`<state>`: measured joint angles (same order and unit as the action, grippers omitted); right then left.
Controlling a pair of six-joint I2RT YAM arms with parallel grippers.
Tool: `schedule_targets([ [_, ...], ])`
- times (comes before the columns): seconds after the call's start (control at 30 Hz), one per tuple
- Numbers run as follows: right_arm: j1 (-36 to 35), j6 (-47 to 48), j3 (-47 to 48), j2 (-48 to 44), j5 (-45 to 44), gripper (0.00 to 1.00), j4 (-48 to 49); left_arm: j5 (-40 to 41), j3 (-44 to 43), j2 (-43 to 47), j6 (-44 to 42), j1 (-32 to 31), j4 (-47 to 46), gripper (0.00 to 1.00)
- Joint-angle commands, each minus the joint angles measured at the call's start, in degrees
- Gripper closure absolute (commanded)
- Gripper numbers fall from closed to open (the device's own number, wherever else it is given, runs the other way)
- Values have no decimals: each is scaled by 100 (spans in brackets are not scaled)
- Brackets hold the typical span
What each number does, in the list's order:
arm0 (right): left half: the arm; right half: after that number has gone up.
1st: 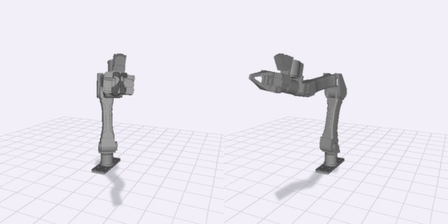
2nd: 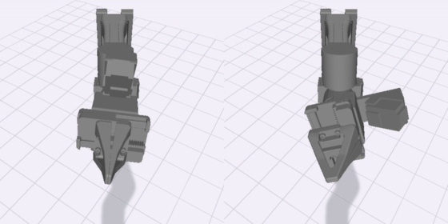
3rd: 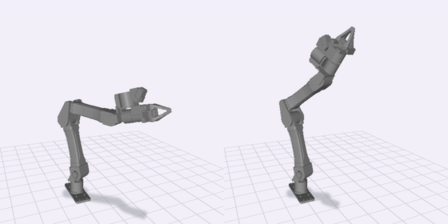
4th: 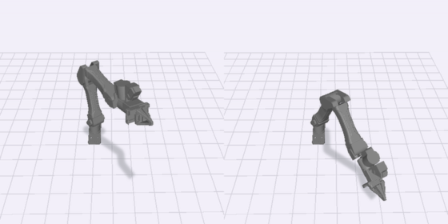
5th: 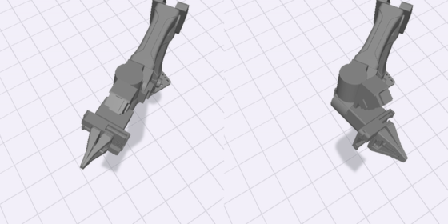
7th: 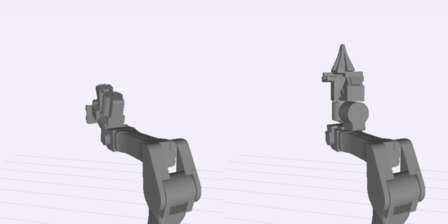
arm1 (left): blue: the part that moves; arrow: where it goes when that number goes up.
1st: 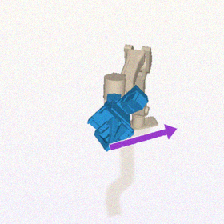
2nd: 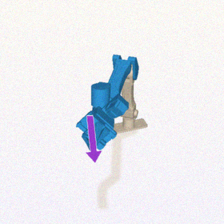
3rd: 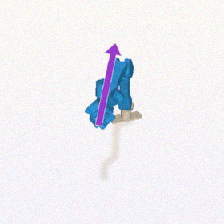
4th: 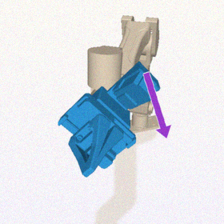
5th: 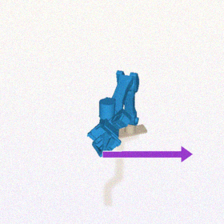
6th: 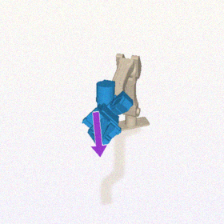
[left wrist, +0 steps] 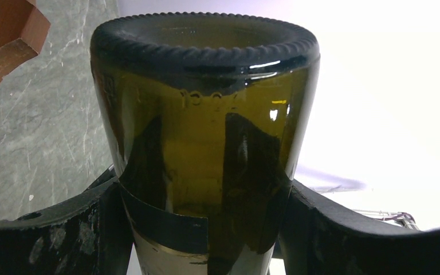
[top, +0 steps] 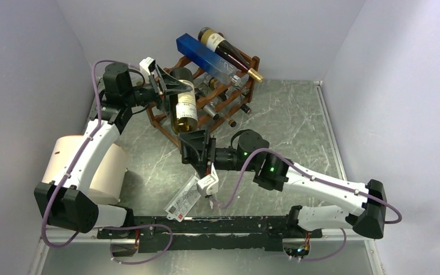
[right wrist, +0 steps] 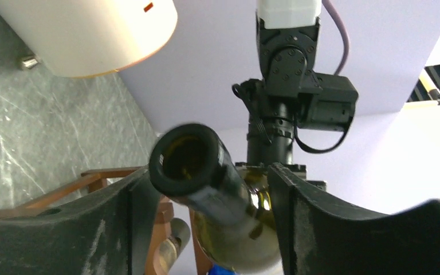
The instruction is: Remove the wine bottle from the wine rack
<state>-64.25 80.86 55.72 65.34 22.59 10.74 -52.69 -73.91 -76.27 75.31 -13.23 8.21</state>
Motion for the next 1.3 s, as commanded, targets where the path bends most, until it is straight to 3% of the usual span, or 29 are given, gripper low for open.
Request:
schedule_targets([
  [0.0,-160,429,140,123,-128,34,138,-157,19,248,119,-3,-320,93],
  [0.2,-167,577,137,307,-232,39,436,-222,11,267,103,-4,-293,93],
  [0.33,-167,534,130,356,-210,51,855,-209,38,312,96,-12,-264,92],
  [0.43,-159,518,55,427,-296,66,1241,-220,107,361,129,-12,-339,85],
  [0.57,-163,405,82,442,-457,100,1635,-149,103,406,18,-12,-253,49],
  [0.6,-161,345,81,430,-521,100,1788,-112,83,417,-27,-12,-197,35],
  [0.63,-164,290,58,409,-606,100,1964,-80,60,420,-78,-12,-162,11],
  [0.67,-161,256,20,382,-695,100,2200,-54,34,420,-129,-13,-118,1],
  [0.87,-162,250,140,296,-966,100,2525,220,-280,359,-670,-13,478,1],
  [1.0,-165,464,534,207,-1007,100,2122,243,-490,327,-941,-4,709,1],
  [1.17,-155,549,677,-17,-1337,100,1906,861,-970,341,-1704,19,1631,1],
  [1.27,-121,582,690,-205,-1524,100,1655,1143,-1018,511,-1915,69,1674,1],
])
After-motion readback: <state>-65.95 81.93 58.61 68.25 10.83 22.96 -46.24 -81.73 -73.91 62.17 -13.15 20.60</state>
